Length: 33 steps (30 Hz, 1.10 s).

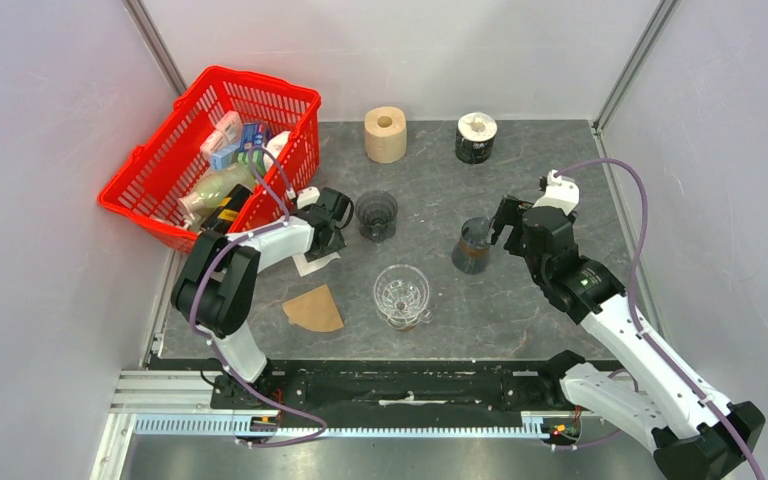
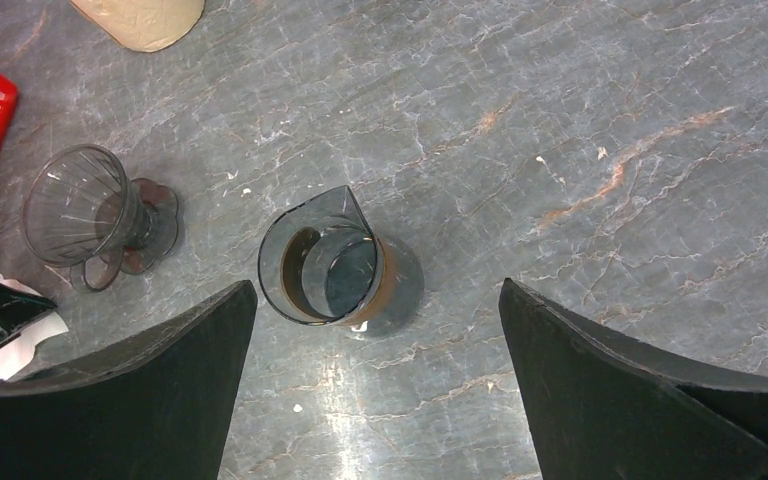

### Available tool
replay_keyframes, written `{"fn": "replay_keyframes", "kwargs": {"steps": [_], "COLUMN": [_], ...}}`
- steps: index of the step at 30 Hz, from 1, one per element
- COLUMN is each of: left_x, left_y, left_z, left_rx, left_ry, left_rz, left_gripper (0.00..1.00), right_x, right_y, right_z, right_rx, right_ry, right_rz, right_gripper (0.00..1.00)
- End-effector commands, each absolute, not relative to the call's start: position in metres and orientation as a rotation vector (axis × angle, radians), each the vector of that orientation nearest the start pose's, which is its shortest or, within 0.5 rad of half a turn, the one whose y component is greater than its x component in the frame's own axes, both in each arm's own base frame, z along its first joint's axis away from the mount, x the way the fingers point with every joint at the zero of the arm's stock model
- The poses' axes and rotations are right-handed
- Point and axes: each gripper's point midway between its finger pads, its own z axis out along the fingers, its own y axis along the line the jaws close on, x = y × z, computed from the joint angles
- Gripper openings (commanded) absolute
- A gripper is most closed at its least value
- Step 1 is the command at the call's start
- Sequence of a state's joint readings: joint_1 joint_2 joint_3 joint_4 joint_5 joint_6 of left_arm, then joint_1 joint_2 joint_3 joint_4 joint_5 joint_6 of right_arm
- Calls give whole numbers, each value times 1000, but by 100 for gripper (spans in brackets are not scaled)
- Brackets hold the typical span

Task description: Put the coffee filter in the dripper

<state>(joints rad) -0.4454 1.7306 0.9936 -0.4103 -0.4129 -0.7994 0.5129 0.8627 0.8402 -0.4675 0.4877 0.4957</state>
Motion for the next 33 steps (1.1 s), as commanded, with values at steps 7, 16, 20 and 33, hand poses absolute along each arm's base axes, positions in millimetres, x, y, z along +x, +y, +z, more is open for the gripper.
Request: {"fn": "replay_keyframes", "kwargs": {"steps": [7,16,20,33], "left_x": [335,342,349,361], "left_y": [-125,-130,-131,-171], "left_z": [19,53,82,200], "left_rx": [-580,-508,-467,-90], "left_ry": [2549,2510,2458,2152], "left_rz": [26,-26,-60,-378], "left_gripper": [44,20,17,14], "right_x": [287,287,286,288], "right_y": [83,85,87,124], "right_z": [227,226,228,245], "right_rx": [290,294,285,287], "right_ry": [1960,1966,1966,1995], "right_rz": [136,146,165,391], "right_gripper": [99,99,99,99]}}
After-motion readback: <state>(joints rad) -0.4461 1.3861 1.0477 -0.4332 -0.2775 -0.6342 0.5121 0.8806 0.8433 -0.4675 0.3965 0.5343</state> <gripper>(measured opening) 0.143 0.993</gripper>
